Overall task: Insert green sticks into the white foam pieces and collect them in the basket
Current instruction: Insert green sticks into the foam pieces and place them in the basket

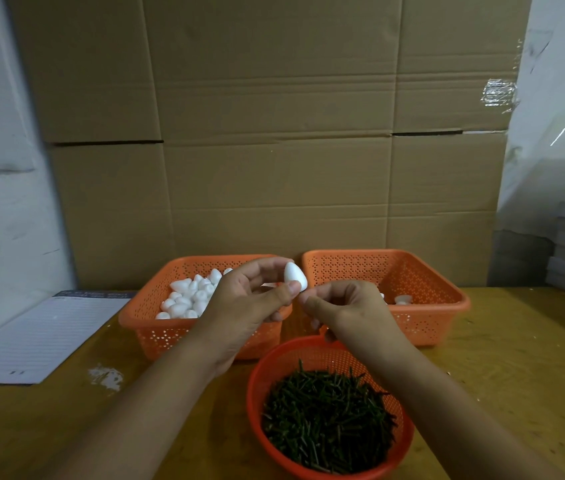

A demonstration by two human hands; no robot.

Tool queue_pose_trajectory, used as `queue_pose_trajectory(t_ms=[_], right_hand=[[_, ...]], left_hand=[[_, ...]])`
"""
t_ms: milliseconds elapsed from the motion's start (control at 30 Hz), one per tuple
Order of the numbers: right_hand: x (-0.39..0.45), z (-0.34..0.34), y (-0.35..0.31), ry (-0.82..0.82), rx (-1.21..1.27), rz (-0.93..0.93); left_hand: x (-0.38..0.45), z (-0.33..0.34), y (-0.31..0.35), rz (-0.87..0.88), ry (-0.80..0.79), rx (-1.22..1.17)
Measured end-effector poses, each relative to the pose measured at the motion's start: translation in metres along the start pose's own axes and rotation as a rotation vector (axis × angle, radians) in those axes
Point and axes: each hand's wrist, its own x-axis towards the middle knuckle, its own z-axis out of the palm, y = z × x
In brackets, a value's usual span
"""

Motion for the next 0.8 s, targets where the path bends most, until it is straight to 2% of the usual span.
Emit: queue_pose_trajectory(t_ms=[233,400,667,800], right_hand=[[0.0003,-0.0016,0.0000,-0.042,0.030,0.011],[-0.0011,-0.0014,-0.0023,-0.068,0.048,0.003],[-0.0003,-0.0017,-0.0029,-0.050,0.104,0.029],[0.0011,-0.0011,-0.0002,0.012,0.079,-0.008]], left_hand=[[-0.0002,0.0003,0.0020,0.059,-0.041,-0.006],[0.0000,0.0003,0.0015,0.062,0.005,-0.013],[0.0010,-0.0016,0.0036,-0.022,0.021,-0.156],[0.0015,-0.0017,0.0031,-0.044,0.005,-0.166]])
